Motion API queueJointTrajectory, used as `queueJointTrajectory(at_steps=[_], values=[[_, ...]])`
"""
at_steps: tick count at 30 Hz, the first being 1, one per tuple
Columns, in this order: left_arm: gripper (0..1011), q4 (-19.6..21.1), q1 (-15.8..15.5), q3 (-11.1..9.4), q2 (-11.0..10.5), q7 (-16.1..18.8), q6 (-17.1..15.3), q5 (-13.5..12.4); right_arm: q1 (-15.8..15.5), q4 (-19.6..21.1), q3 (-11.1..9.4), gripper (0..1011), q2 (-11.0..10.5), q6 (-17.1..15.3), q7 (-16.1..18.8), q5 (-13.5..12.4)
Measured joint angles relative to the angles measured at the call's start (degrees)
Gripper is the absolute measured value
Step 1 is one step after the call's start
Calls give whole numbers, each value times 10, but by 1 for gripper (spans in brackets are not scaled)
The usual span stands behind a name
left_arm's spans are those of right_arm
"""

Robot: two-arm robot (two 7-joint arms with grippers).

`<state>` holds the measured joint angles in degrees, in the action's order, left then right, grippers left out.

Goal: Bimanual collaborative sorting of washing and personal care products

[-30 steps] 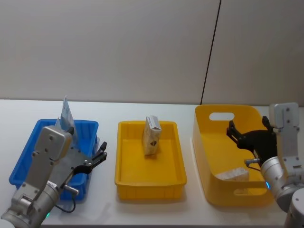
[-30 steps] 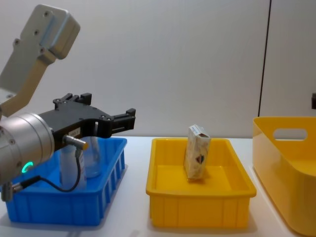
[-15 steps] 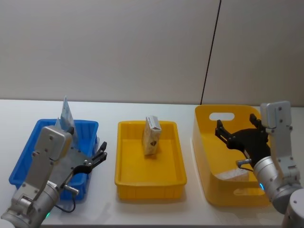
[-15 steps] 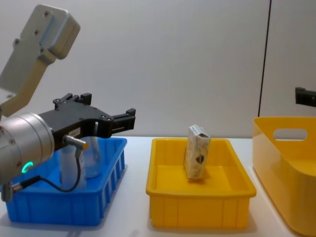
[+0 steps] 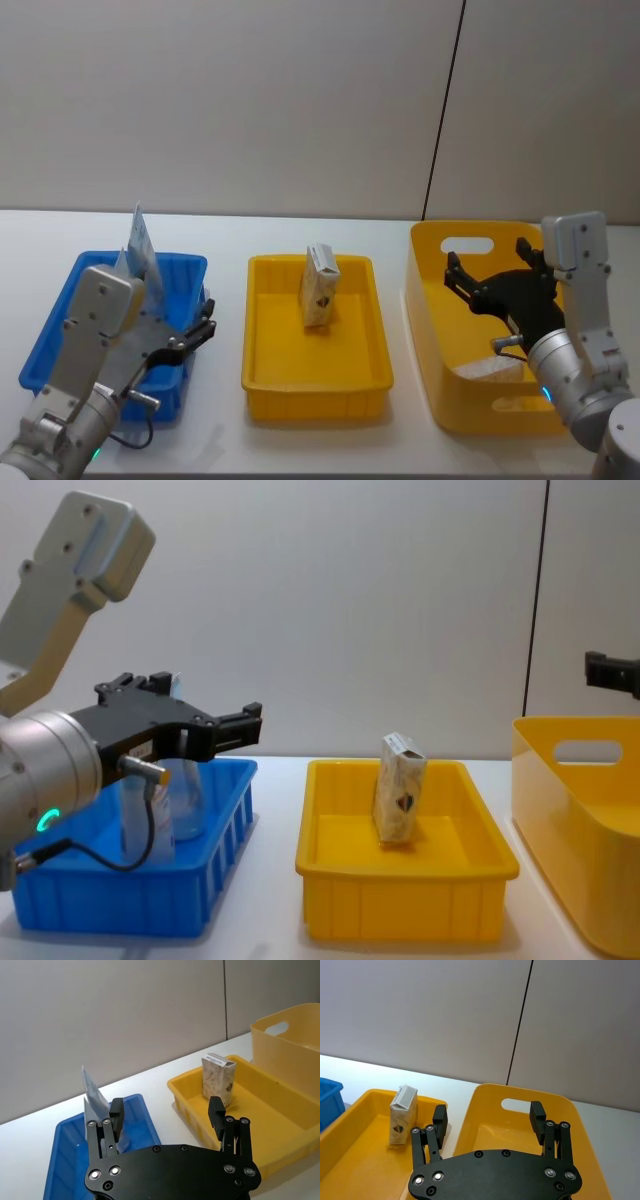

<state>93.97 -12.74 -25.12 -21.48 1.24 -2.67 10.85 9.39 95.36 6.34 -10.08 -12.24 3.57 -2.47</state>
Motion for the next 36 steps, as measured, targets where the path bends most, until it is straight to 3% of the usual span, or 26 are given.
queueJointTrajectory(at_steps=[24,36], values=[[1001,10,30,50,32,84,-95,0,-2,4,2,1002,0,-1,4,0],[1001,-17,13,52,41,74,-116,-1,-2,4,2,1002,0,-1,5,0]])
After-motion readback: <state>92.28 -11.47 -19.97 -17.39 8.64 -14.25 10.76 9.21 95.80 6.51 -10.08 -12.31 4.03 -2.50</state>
